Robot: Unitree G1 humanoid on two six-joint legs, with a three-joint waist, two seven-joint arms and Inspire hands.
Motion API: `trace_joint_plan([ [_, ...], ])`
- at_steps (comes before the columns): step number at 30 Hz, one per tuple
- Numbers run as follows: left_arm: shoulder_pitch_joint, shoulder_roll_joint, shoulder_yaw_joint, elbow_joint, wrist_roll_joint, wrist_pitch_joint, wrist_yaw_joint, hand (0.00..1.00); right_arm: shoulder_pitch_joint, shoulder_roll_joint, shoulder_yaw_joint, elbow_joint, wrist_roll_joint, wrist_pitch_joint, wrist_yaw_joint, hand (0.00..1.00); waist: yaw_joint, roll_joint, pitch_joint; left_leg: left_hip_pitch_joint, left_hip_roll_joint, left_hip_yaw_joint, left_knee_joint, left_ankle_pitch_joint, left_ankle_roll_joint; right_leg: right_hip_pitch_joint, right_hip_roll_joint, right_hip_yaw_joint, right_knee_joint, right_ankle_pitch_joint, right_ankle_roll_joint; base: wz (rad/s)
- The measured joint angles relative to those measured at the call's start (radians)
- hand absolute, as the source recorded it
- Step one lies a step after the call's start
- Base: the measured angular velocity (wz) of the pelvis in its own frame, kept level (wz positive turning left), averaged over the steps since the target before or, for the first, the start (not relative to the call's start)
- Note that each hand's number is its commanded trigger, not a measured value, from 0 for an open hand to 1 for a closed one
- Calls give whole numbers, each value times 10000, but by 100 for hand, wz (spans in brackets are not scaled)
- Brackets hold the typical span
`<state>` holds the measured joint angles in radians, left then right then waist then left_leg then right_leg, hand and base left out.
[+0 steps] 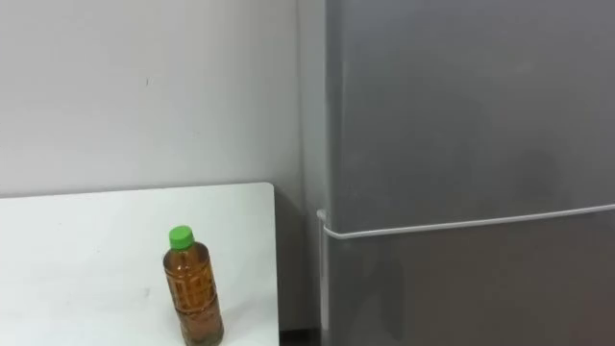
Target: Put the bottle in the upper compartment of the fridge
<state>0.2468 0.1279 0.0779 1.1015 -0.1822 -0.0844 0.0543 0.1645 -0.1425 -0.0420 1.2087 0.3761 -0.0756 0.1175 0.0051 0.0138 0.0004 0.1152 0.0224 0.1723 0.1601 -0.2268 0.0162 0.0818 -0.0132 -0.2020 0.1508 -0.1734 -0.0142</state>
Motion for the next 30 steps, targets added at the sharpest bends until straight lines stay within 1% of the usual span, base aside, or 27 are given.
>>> trace_joint_plan([
  [15,79,2,-4,5,-6,-22,-16,0,37,-1,1,0,99,0,152,0,1,-11,8,6,8,143,0,0,0,-102,-1,98,15,7,-2,-2],
  [22,93,2,14,1,-23,-20,157,0,7,-2,-10,0,22,5,146,0,3,-5,20,-1,8,153,0,0,0,-108,-3,88,3,6,-1,0],
  [24,63,1,171,-2,-22,-20,240,0,-21,-8,-37,3,-47,5,148,0,-1,14,23,5,13,148,0,0,0,-94,-1,87,4,6,-2,0],
  [25,54,3,398,-1,-21,-19,260,0,-25,-8,-130,3,-186,5,160,0,-1,32,28,5,14,137,-1,0,0,-55,0,84,11,6,-2,3],
  [27,32,34,616,-26,-30,-20,366,0,-36,-13,-214,7,-323,5,158,0,-3,73,26,38,12,109,0,0,0,39,-2,54,-2,5,1,5],
  [30,-104,47,809,-48,-58,-23,528,0,-64,-36,-212,11,-307,5,157,0,5,130,52,96,10,62,-5,0,0,66,-1,42,-5,4,2,1],
])
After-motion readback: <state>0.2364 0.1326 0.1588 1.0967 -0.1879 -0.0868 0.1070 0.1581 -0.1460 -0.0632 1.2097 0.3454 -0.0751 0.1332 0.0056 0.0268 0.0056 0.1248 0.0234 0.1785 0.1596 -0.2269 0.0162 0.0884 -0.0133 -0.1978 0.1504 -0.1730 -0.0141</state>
